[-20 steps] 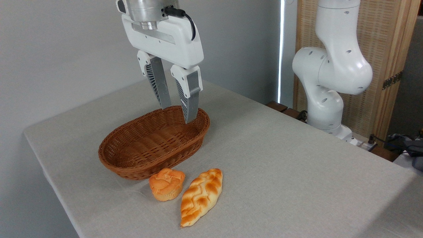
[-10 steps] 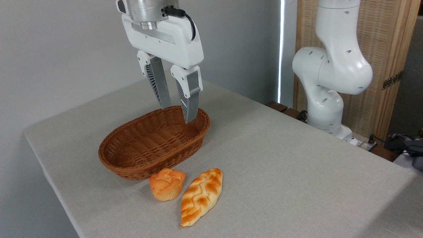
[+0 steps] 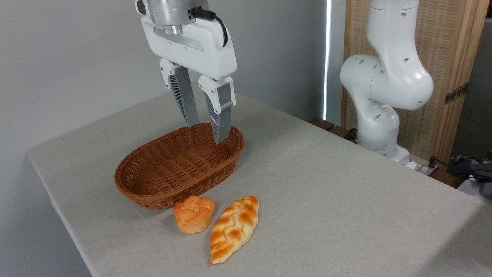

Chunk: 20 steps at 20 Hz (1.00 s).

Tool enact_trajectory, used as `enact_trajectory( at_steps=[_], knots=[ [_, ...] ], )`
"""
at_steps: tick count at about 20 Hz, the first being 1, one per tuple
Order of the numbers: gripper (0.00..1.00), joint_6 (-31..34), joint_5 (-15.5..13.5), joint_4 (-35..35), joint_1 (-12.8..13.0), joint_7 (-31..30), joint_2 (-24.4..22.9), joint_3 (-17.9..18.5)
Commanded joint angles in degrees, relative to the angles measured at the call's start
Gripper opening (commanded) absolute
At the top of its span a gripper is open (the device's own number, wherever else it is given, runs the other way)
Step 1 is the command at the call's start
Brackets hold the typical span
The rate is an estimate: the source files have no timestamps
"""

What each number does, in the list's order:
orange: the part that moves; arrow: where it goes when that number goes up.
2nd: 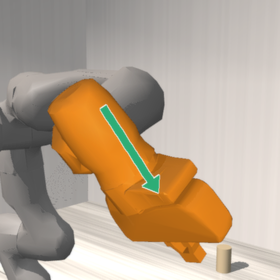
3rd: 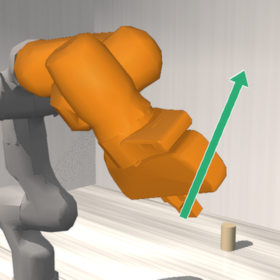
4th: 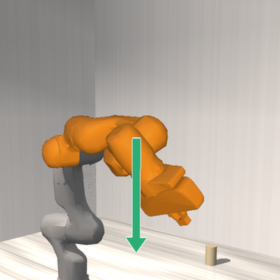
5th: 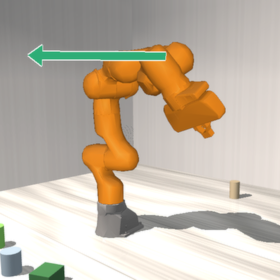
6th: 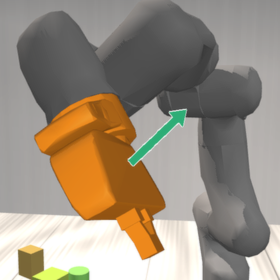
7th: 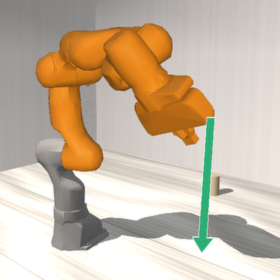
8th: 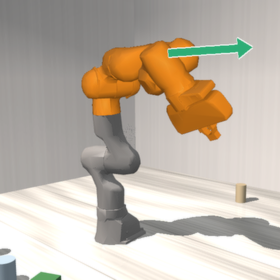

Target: Put bread into the basket

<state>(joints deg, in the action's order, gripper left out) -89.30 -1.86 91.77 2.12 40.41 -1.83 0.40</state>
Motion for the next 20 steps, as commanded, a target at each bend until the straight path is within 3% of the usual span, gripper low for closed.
enact_trajectory(
  at_steps=[1,20],
  knots=[
    [1.00,1.59,-0.95,0.78,-0.36,1.43,-1.07,-0.04],
    [1.00,3.08,-0.43,1.48,-0.18,0.72,-1.16,0.13]
  ],
)
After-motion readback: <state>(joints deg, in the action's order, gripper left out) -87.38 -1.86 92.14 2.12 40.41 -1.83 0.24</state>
